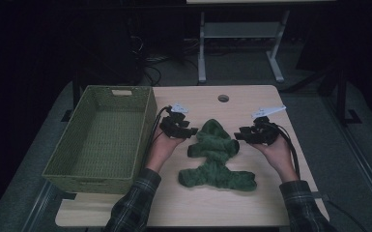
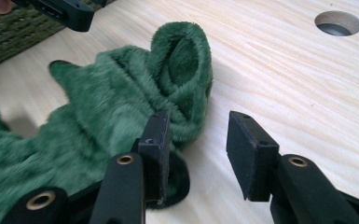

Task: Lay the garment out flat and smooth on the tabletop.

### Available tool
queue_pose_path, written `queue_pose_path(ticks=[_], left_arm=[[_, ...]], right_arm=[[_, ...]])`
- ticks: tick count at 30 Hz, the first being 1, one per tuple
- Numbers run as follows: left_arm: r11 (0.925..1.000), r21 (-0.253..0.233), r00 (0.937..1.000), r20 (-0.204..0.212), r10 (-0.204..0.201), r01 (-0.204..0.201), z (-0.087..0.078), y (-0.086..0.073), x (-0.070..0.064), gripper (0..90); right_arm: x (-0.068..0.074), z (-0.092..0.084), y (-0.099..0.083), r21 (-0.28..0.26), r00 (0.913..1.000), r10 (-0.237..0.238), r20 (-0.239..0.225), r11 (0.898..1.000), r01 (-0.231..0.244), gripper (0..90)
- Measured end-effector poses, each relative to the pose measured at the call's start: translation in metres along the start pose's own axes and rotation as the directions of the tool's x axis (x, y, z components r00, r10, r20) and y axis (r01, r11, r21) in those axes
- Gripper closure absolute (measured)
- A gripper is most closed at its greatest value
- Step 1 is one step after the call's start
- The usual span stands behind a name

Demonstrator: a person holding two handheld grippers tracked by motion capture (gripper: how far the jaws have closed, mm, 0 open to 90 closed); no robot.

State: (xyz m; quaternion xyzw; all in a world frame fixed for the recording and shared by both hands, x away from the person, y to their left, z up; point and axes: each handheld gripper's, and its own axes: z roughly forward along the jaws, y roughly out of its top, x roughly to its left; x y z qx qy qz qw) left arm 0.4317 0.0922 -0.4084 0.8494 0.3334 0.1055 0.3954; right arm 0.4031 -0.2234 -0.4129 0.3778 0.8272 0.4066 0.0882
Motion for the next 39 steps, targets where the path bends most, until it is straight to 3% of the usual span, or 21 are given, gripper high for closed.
queue_pose_path(ticks=[7,14,18,23,27,29,32,34,39], left_arm=[[0.9997,0.024,0.9994,0.034,-0.001,0.0,0.022,0.006,0.008,46.6],[0.9985,0.054,0.998,0.063,-0.001,-0.002,0.042,0.005,0.005,45.3],[0.9957,0.091,0.9975,0.07,0.011,-0.018,0.049,0.002,0.001,45.3],[0.9936,0.113,0.9969,0.078,-0.009,0.0,0.052,-0.004,0.002,46.8],[0.9905,0.137,0.9954,0.095,-0.013,-0.001,0.054,-0.007,0.003,56.1],[0.9909,0.135,0.995,0.098,-0.02,0.007,0.054,-0.007,0.003,64.1],[0.9879,0.155,0.9937,0.111,-0.015,-0.003,0.053,-0.008,0.004,79.3],[0.987,0.16,0.9929,0.118,-0.011,-0.008,0.051,-0.007,0.004,86.7],[0.9872,0.159,0.9946,0.103,-0.007,-0.009,0.045,-0.005,0.006,89.7]], right_arm=[[-0.006,0.024,0.013,0.025,1.0,0.001,-0.001,1.0,-0.001,59.5],[-0.009,0.046,0.009,0.053,0.9998,0.02,-0.006,0.998,-0.02,59.5],[-0.009,0.054,0.007,0.069,0.9998,0.017,-0.015,0.997,-0.016,59.8],[-0.009,0.058,0.006,0.088,0.9996,0.022,-0.019,0.996,-0.02,63.1],[-0.011,0.061,0.004,0.097,0.9996,0.021,-0.019,0.995,-0.019,68.6],[-0.011,0.062,0.004,0.104,0.9995,0.022,-0.023,0.994,-0.02,71.0],[-0.01,0.064,0.003,0.112,0.9997,0.01,-0.02,0.994,-0.008,83.7],[-0.009,0.062,0.004,0.11,0.9998,0.003,-0.019,0.994,-0.001,85.5],[-0.009,0.055,0.006,0.084,1.0,-0.004,-0.005,0.996,0.005,86.5]])
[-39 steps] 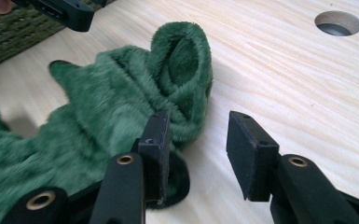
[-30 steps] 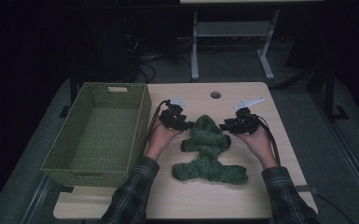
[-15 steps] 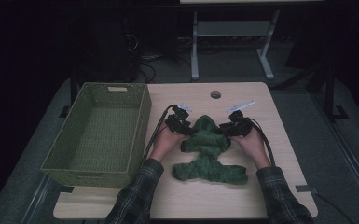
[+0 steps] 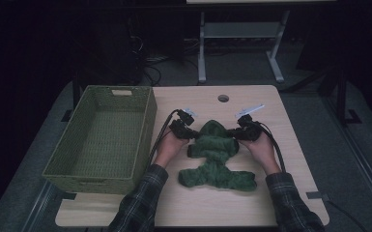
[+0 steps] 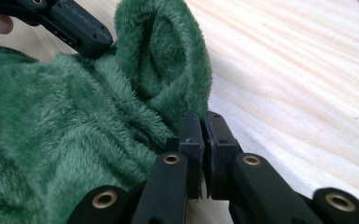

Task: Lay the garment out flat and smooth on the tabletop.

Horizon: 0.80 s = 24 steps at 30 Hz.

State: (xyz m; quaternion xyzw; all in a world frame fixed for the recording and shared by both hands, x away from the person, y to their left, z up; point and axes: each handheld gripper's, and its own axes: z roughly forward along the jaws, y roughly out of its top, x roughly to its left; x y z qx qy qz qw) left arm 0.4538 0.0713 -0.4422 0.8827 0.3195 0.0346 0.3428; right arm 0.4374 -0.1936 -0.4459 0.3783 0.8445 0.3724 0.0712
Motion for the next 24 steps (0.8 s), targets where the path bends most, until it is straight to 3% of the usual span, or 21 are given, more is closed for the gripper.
queue_pose_path(ticks=[9,14,18,24], left_arm=[[0.9984,-0.052,0.997,-0.075,0.018,-0.022,-0.019,0.01,0.001,89.9],[0.9948,-0.079,0.9894,-0.136,0.052,-0.063,-0.025,0.02,0.0,90.0],[0.9932,-0.098,0.9813,-0.187,0.044,-0.063,-0.023,0.021,0.003,90.0],[0.9923,-0.116,0.9742,-0.225,0.017,-0.044,-0.009,0.014,0.012,90.0]], right_arm=[[-0.001,-0.015,0.003,-0.063,0.9996,0.003,0.027,0.998,-0.001,87.5],[-0.005,-0.017,0.005,-0.103,0.9987,0.009,0.05,0.995,-0.003,88.0],[-0.013,-0.014,0.006,-0.093,0.9972,0.034,0.067,0.995,-0.028,88.0],[-0.022,-0.003,0.009,-0.098,0.9946,0.039,0.096,0.995,-0.03,87.9]])
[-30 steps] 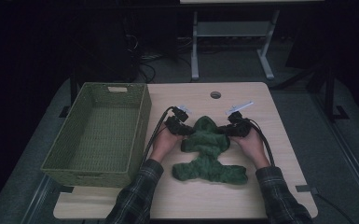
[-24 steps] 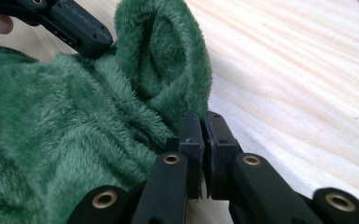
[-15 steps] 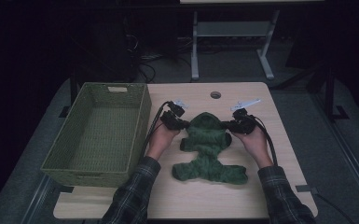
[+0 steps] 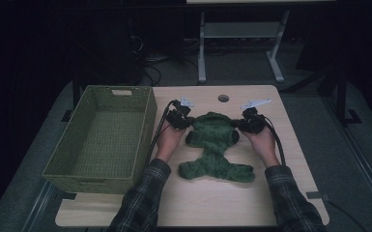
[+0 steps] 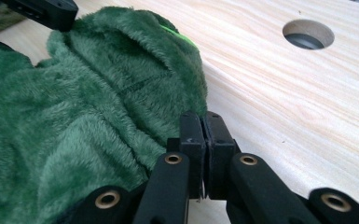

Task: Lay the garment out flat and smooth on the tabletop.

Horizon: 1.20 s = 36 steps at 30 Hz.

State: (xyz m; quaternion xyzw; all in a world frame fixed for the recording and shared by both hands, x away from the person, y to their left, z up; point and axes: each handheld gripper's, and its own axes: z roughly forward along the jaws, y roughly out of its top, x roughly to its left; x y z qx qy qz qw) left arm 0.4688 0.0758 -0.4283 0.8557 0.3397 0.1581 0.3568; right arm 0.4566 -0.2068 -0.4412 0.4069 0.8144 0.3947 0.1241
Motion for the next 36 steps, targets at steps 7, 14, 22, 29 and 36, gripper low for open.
queue_pose_path(ticks=[7,14,22,29,36], left_arm=[[0.9993,0.031,0.9997,0.0,-0.022,0.022,0.012,-0.014,0.001,90.0],[0.9975,0.037,0.9982,0.004,-0.06,0.06,0.014,-0.027,0.008,89.9],[0.9984,-0.02,0.9983,0.026,-0.052,0.052,-0.005,-0.021,0.0,83.9],[0.9975,-0.06,0.9966,0.076,-0.033,0.037,-0.03,-0.021,-0.009,62.0],[0.9978,-0.055,0.9923,0.12,-0.031,0.038,-0.04,-0.032,-0.02,40.9]], right_arm=[[-0.011,0.018,-0.016,0.071,0.9991,0.041,-0.005,0.997,-0.041,87.8],[-0.014,0.019,-0.025,0.066,0.9977,0.066,-0.015,0.996,-0.065,79.0],[-0.016,-0.007,-0.02,-0.009,0.9963,0.067,-0.055,0.998,-0.067,54.0],[-0.009,-0.034,-0.018,-0.019,0.9987,0.041,-0.032,0.999,-0.041,50.8],[0.002,-0.045,-0.023,-0.01,0.9994,0.023,-0.026,1.0,-0.023,47.6]])
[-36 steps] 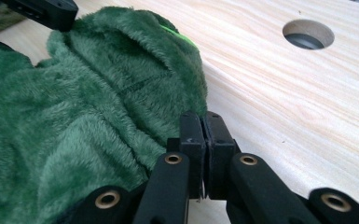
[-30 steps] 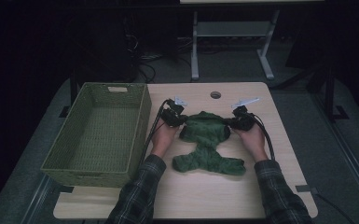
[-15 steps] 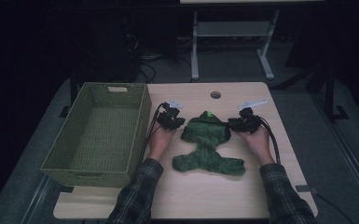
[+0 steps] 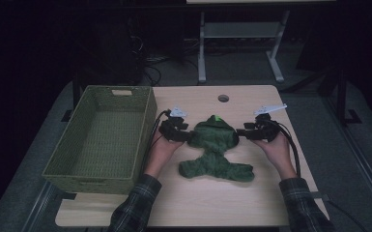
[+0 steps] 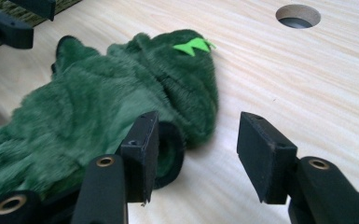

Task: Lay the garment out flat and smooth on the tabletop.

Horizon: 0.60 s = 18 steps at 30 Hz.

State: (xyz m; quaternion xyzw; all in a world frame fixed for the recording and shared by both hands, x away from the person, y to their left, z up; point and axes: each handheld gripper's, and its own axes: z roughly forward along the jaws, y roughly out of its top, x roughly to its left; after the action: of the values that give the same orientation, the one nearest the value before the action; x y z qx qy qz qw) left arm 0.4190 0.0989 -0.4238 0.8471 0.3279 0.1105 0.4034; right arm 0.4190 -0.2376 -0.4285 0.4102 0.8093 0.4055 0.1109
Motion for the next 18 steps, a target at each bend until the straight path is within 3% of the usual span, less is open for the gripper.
queue_pose_path(ticks=[5,13,18], left_arm=[[0.9997,-0.008,0.9993,0.032,0.021,-0.021,-0.008,-0.012,-0.017,30.8],[0.9977,0.013,0.9958,0.062,0.066,-0.067,-0.021,-0.035,-0.041,16.9],[0.9957,0.008,0.994,0.058,0.092,-0.093,-0.031,-0.054,-0.054,13.9]], right_arm=[[0.012,-0.008,-0.006,0.019,0.9997,-0.015,0.021,1.0,0.015,43.2],[0.028,-0.017,-0.02,0.025,0.9994,-0.034,0.01,0.999,0.033,42.3],[0.039,-0.022,-0.027,0.02,0.9984,-0.056,0.003,0.998,0.056,43.3]])
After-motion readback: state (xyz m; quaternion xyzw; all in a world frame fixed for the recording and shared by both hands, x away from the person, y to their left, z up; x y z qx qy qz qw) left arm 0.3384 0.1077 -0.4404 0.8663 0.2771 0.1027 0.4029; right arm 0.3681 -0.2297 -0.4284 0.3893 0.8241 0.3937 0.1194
